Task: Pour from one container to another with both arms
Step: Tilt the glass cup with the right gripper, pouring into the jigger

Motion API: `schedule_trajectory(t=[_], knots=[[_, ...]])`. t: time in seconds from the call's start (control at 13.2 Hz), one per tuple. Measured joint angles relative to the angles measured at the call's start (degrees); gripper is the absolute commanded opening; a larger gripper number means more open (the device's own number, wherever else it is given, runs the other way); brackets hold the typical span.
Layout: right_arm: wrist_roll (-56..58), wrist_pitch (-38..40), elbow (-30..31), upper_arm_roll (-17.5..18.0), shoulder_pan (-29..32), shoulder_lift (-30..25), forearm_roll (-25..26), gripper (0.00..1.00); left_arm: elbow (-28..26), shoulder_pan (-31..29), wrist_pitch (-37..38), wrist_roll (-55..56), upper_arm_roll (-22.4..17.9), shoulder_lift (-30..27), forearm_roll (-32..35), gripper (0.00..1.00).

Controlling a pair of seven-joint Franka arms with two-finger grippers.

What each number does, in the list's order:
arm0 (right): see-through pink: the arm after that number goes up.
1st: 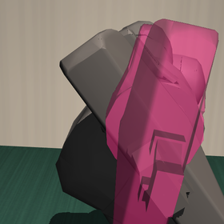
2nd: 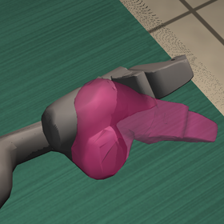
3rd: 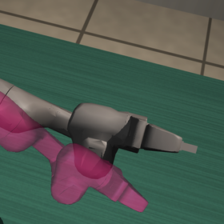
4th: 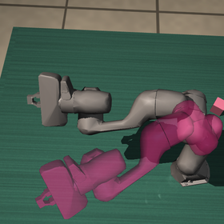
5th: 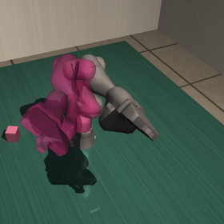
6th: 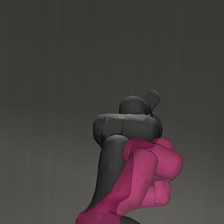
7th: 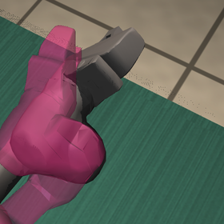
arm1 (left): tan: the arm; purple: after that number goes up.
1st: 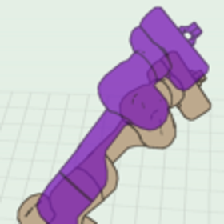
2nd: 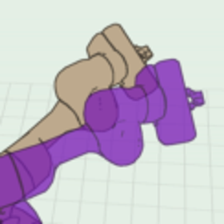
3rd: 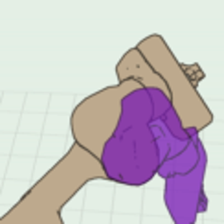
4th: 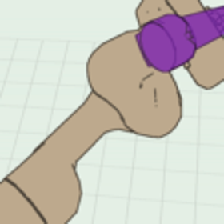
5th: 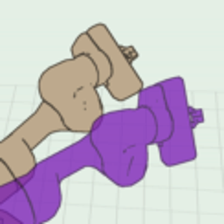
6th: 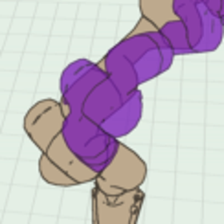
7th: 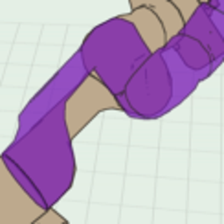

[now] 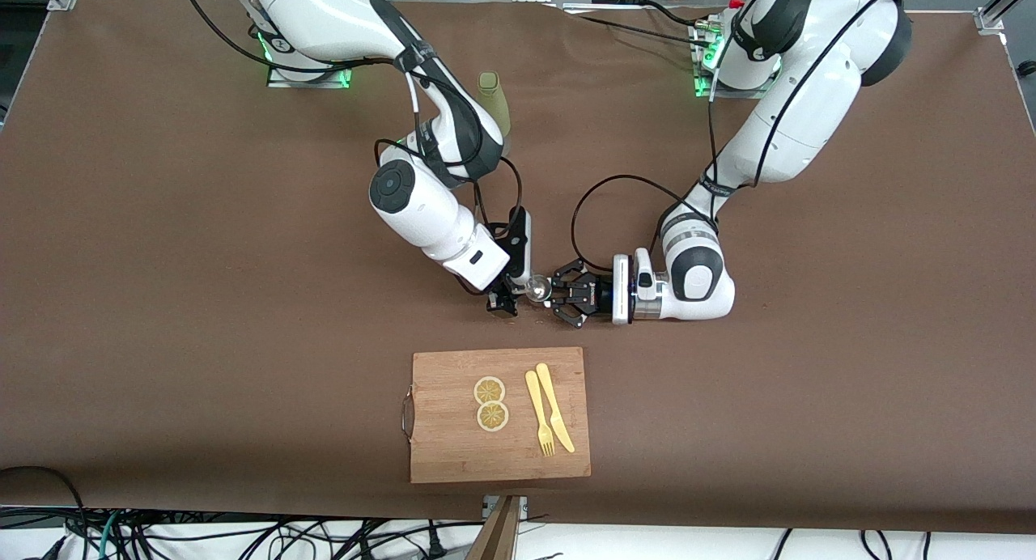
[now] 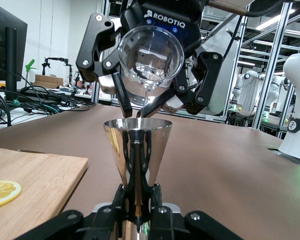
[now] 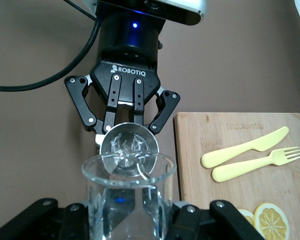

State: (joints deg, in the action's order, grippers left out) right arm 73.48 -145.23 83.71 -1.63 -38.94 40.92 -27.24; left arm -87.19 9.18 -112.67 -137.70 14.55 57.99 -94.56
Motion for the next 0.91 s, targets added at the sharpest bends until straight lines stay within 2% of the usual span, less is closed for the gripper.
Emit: schedule_trajectory(t=[0.6, 0.91], knots=[[0.0, -0.2, -0.1, -0.1, 0.0, 0.0, 4.2, 0.0, 0.2, 0.0, -0.3, -0.3, -0.1, 0.2, 0.0, 0.0], [-1.4, -0.3, -0.3, -0.1, -0.1, 0.0, 4.4, 0.0, 0.4, 0.0, -0.3, -0.5, -0.1, 0.2, 0.0, 0.0]])
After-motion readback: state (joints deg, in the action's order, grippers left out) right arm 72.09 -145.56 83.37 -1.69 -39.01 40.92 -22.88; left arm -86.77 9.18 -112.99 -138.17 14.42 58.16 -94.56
